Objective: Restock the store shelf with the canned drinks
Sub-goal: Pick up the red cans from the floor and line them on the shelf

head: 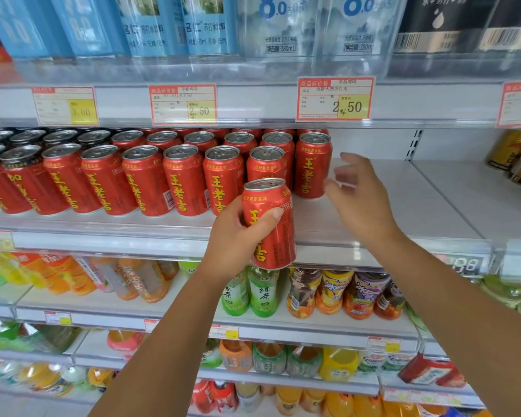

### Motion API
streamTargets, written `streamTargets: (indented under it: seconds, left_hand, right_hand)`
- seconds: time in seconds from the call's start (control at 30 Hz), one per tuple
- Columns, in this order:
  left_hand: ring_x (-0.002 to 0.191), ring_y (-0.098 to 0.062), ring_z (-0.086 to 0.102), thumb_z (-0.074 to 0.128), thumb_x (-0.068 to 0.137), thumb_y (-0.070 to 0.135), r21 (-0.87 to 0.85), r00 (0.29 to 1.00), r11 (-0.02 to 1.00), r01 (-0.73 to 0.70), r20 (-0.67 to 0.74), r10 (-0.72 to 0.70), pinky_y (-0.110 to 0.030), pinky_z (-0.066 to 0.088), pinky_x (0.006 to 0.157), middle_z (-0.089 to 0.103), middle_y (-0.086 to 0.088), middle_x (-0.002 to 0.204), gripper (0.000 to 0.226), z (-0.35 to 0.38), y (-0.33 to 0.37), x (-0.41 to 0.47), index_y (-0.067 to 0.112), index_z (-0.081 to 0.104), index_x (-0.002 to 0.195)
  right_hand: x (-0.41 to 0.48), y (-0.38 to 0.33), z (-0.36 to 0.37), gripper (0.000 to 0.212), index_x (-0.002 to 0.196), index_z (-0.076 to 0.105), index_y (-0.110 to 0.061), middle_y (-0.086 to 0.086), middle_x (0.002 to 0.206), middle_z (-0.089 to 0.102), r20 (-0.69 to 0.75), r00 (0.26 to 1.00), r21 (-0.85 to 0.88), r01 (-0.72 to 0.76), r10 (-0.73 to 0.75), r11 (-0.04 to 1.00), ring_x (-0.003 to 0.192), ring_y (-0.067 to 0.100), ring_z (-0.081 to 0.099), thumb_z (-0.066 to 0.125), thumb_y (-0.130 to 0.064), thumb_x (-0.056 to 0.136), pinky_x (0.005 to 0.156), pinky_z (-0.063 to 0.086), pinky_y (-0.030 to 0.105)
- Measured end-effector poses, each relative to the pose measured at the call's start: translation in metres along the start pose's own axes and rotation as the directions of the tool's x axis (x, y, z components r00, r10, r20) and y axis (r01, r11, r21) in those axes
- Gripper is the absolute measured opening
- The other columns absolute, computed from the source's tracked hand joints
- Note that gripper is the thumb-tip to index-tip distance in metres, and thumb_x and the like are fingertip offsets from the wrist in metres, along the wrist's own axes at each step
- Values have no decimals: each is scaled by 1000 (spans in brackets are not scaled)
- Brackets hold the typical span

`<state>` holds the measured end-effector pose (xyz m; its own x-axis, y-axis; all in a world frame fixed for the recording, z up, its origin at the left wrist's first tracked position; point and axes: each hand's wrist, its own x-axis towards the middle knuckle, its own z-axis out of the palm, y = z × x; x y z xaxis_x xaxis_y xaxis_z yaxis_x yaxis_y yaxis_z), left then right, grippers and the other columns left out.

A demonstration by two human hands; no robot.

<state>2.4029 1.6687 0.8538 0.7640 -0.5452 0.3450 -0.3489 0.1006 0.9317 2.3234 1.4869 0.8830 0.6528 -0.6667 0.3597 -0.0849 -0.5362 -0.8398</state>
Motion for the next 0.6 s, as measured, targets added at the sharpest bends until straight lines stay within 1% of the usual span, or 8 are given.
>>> streamTargets:
  seconds: [0.03,0.1,0.2,0.3,0.4,0.47,0.53,0.6]
  left_hand:
    - [88,6,67,69,75,45,-4,1000,1000,-2,0,2,-7,48,70,71,25,91,34,0,2,0,30,64,105]
    - [88,6,66,70,78,39,-4,999,1000,-31,-9,31,-7,47,70,71,25,91,29,5,7,-1,30,64,105]
    - [89,0,69,76,80,34,-14,997,997,-71,-19,71,-13,51,72,74,15,95,33,20,16,-2,27,66,110]
    - [93,-2,69,79,74,44,38,996,995,-88,-5,88,-24,56,82,73,14,100,45,36,25,0,29,65,114]
    - [98,0,67,76,69,55,121,993,988,-92,78,83,-34,55,91,72,16,104,55,41,30,5,33,62,118]
    - [107,0,63,75,70,58,163,986,978,-132,122,113,-33,51,97,69,16,115,63,38,29,7,32,58,125]
    - [114,1,58,71,69,68,319,983,931,-180,84,161,-26,47,99,63,17,124,73,27,21,6,31,55,131]
    - [111,-2,57,61,69,75,525,979,831,-185,29,200,-28,47,96,64,14,120,73,15,4,3,29,61,125]
  right_hand:
    - [-16,-4,-7,49,132,47,-29,-9,118,61,64,998,49,25,-28,998,110,8,57,63,-18,87,97,46,31]
    - [-48,-13,-18,60,136,44,-33,-14,122,57,292,954,98,35,-62,995,115,-1,53,63,-9,84,103,42,26]
    - [-73,-22,-19,78,137,29,-50,-28,127,47,484,869,107,56,-101,993,115,-13,48,74,-21,80,94,40,11]
    - [-70,-24,-15,71,118,36,-55,-33,116,52,372,921,166,60,-119,984,99,-20,52,82,-24,73,74,42,-1]
    - [-59,-20,-17,60,108,47,-49,-24,111,61,258,960,115,78,-105,990,96,-11,58,85,-29,67,72,45,2]
    - [-50,-13,-19,61,111,50,-41,-21,106,63,189,977,83,83,-97,993,93,-10,59,86,-29,64,72,45,3]
    - [-39,-9,-19,62,114,50,-35,-23,101,62,129,990,61,52,-59,997,87,-13,59,86,-30,64,69,44,4]
    - [-27,-4,-17,61,116,50,-31,-22,100,61,111,993,24,26,-28,999,86,-11,57,86,-29,66,70,42,7]
